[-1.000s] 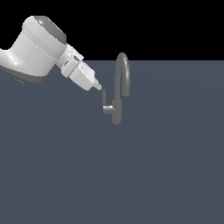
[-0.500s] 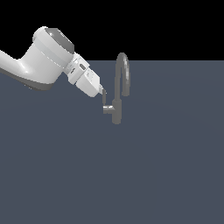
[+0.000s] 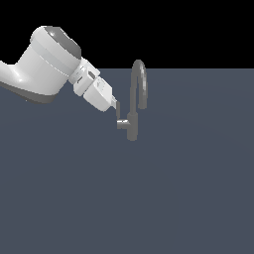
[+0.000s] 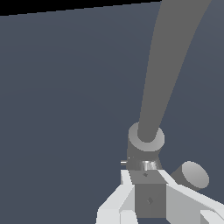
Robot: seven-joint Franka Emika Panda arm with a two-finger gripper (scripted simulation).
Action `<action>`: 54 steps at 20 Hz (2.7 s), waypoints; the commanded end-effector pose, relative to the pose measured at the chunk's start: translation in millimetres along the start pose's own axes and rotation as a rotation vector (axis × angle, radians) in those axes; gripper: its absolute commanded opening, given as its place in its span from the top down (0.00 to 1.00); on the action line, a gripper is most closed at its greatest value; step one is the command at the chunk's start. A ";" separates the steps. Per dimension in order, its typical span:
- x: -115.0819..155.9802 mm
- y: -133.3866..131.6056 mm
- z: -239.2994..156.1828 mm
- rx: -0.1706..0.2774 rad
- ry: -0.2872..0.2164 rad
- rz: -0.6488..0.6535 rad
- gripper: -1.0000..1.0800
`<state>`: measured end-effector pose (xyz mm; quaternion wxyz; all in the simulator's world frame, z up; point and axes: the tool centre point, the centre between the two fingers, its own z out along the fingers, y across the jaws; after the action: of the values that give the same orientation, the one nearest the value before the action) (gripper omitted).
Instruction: Turn on the faucet by rotating a designated handle.
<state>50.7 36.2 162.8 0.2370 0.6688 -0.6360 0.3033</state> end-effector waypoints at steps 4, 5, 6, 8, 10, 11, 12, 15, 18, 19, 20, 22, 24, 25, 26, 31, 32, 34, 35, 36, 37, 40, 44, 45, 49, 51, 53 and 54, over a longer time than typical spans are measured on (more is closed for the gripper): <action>6.9 17.1 -2.4 -0.004 0.001 0.004 1.00; 7.6 20.1 -3.0 -0.004 0.001 0.004 1.00; 8.3 23.1 -3.6 -0.004 0.001 0.004 1.00; 3.6 17.2 -3.7 0.005 -0.001 -0.002 1.00; 2.8 23.6 -2.0 0.004 0.000 -0.001 1.00; 2.3 26.8 -1.2 0.004 0.000 -0.001 1.00; 1.9 30.1 -0.4 0.003 0.000 0.000 1.00; 0.5 40.0 2.2 0.002 0.000 0.001 1.00; -0.9 50.0 4.7 0.000 0.000 0.002 1.00; -1.4 53.3 5.5 0.000 0.000 0.002 1.00; -1.9 56.7 6.4 -0.001 0.000 0.003 1.00; -2.9 63.5 8.1 -0.002 0.001 0.003 1.00; -4.0 70.3 9.7 -0.003 0.001 0.004 1.00; -4.0 70.3 9.7 -0.003 0.001 0.004 1.00; -5.0 60.8 -0.6 0.021 -0.001 0.001 1.00; -17.9 75.7 17.5 0.011 0.000 0.003 1.00; -20.5 78.7 21.2 0.009 0.000 0.003 1.00; -25.8 84.7 28.5 0.005 0.000 0.003 1.00; -28.5 87.8 32.1 0.003 0.000 0.004 1.00; -31.1 90.8 35.8 0.001 0.001 0.004 1.00; -33.8 93.8 39.5 -0.001 0.001 0.004 1.00; -34.7 85.6 26.5 0.029 -0.002 0.004 1.00; -48.1 85.5 44.9 0.018 -0.002 0.004 1.00; -51.4 85.5 49.5 0.015 -0.001 0.004 1.00; -64.7 85.5 67.7 0.003 0.000 0.004 1.00; -71.2 85.5 76.7 -0.002 0.000 0.004 1.00; -61.0 72.8 48.2 0.048 0.000 0.017 1.00; -63.0 71.1 51.2 0.045 0.000 0.016 1.00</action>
<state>-14.4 40.9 77.7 0.2165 0.6697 -0.6358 0.3169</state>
